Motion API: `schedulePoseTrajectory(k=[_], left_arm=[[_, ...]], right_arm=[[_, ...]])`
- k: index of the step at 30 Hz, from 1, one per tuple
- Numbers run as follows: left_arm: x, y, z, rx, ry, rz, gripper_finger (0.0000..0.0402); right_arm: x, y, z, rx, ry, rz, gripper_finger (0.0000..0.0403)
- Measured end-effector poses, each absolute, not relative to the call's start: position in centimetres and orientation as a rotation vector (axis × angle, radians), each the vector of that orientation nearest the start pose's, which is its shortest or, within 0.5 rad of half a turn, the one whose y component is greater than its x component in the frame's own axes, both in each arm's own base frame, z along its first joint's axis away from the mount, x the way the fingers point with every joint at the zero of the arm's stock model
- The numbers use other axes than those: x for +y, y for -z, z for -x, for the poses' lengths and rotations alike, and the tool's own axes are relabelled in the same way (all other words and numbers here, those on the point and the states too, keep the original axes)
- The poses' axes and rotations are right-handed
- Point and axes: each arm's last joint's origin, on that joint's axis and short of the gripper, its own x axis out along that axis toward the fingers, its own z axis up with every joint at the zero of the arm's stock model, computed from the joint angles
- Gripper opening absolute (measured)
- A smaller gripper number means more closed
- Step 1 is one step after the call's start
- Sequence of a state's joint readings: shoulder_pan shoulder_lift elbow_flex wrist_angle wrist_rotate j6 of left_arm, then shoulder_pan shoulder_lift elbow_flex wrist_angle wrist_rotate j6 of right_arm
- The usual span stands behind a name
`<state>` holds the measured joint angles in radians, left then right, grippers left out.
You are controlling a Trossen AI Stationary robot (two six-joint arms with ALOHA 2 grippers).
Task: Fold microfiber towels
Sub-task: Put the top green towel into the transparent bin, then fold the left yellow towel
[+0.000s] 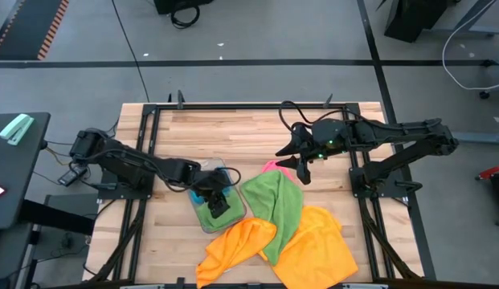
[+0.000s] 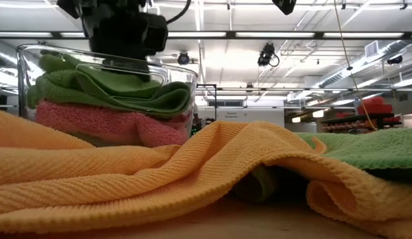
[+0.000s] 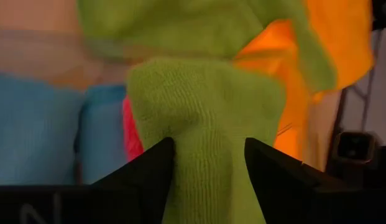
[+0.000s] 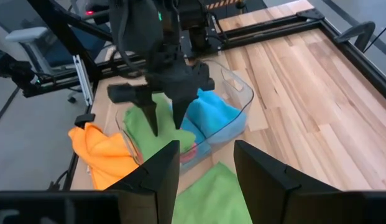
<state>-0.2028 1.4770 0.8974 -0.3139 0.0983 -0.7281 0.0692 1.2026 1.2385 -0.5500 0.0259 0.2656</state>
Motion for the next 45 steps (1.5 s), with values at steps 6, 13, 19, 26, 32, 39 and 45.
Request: schedulePoseTrajectory(k=[6, 13, 19, 26, 32, 39, 45], left_arm=[[-5.5, -21.4, -28.5, 0.924, -0.071, 0.595, 0.0200], [-4.3, -21.7, -27.9, 0.944, -0.125, 0.585, 0.0236], [-4.1, -21.7, -27.9, 0.953, -0.114, 0.590, 0.0260], [-3.3, -23.2, -27.3, 0.886, -0.149, 0.585, 0.0241], [-2.6, -26.0, -27.4, 0.799, -0.151, 0.511, 0.0226], [-2.6, -30.7, -28.7, 0.622, -0.035, 0.342, 0.0209], [-2.0, -34.0, -29.2, 0.510, -0.060, 0.448, 0.0192]], right_arm=[[1.7, -37.1, -25.1, 0.518, 0.024, -0.228, 0.0161], [1.7, -37.1, -25.2, 0.514, 0.024, -0.229, 0.0161], [1.6, -37.1, -25.2, 0.511, 0.035, -0.229, 0.0161], [1.5, -37.1, -25.1, 0.515, 0.045, -0.223, 0.0161], [0.9, -37.5, -24.5, 0.505, 0.066, -0.231, 0.0161], [0.6, -37.2, -24.2, 0.544, 0.112, -0.319, 0.0161], [1.0, -36.1, -23.4, 0.676, 0.111, -0.332, 0.0161]])
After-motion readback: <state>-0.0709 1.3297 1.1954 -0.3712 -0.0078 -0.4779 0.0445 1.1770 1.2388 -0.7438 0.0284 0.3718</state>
